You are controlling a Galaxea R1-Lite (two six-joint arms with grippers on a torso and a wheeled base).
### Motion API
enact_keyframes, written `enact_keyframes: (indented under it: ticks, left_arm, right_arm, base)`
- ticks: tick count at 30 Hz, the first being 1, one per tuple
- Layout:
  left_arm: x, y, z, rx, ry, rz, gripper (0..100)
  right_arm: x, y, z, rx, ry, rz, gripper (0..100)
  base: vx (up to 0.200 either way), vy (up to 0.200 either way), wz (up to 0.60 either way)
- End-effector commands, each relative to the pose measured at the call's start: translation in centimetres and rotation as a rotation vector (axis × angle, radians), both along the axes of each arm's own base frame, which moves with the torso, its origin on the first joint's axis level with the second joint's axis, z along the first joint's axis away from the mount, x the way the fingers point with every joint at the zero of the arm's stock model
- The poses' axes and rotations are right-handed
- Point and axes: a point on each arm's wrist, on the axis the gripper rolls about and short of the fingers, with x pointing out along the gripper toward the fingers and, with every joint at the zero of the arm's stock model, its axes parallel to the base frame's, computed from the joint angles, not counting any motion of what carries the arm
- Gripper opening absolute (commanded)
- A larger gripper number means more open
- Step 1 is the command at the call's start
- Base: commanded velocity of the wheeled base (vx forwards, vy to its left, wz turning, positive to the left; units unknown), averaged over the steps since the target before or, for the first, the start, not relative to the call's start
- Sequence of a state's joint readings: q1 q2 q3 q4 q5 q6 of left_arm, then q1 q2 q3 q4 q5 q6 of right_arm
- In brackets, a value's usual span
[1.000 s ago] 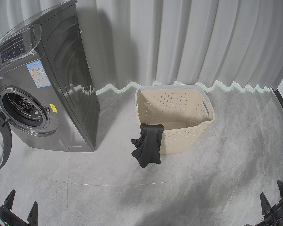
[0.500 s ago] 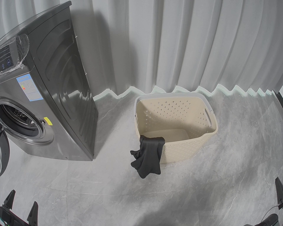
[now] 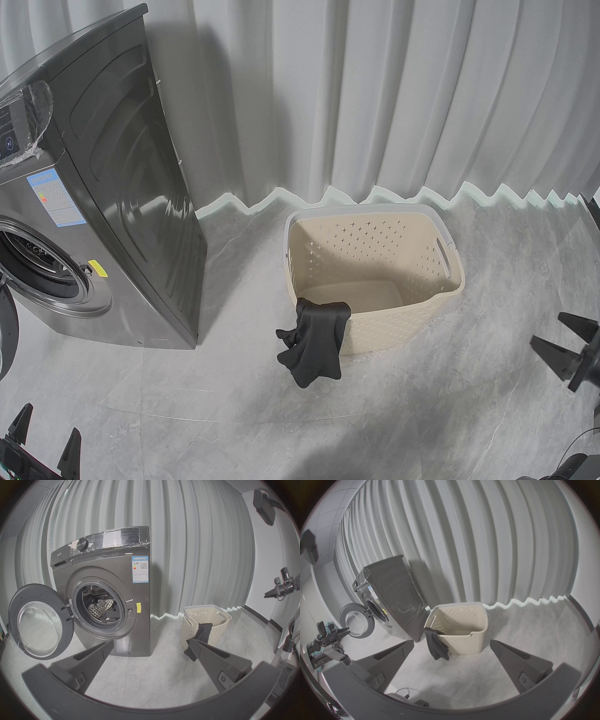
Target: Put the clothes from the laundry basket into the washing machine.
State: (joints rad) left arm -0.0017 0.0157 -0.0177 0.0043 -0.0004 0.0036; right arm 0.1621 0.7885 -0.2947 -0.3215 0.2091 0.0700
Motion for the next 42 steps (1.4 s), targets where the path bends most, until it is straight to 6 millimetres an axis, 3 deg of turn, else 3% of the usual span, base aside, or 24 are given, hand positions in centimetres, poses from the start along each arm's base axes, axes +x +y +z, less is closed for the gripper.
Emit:
enact_keyframes:
  ticks: [1, 5, 13, 17, 23, 36, 42]
  left_arm:
    - [0.0, 0.0, -0.5, -0.001, 0.002, -0.001, 100]
    - [0.0, 0.0, -0.5, 0.001, 0.002, -0.001, 100]
    - [0.0, 0.0, -0.5, -0.002, 0.002, 0.001, 100]
    - [0.0, 0.0, -0.5, -0.004, 0.002, 0.001, 100]
    - [0.0, 0.0, -0.5, -0.004, 0.002, 0.001, 100]
    - [0.0, 0.0, -0.5, -0.008, 0.002, 0.001, 100]
    - [0.0, 0.0, -0.5, -0.01, 0.002, 0.001, 100]
  right_arm:
    - [9.5, 4.4, -3.2, -0.014, 0.241, 0.169, 100]
    - [11.4, 5.8, -4.7, -0.015, 0.251, 0.186, 100]
    - [13.2, 9.1, -6.4, 0.01, 0.275, 0.197, 100]
    - [13.5, 9.6, -7.1, 0.005, 0.281, 0.205, 100]
    - [14.0, 10.7, -8.7, -0.019, 0.331, 0.227, 100]
    - [15.9, 13.0, -11.3, -0.019, 0.27, 0.242, 100]
    - [16.7, 14.5, -11.5, -0.009, 0.251, 0.27, 100]
  base:
    - [0.0, 0.0, 0.0]
    - [0.0, 0.0, 0.0]
    - [0.05, 0.0, 0.0]
    - [0.2, 0.0, 0.0]
    - [0.0, 0.0, 0.0]
    - [0.0, 0.0, 0.0]
    - [0.0, 0.0, 0.0]
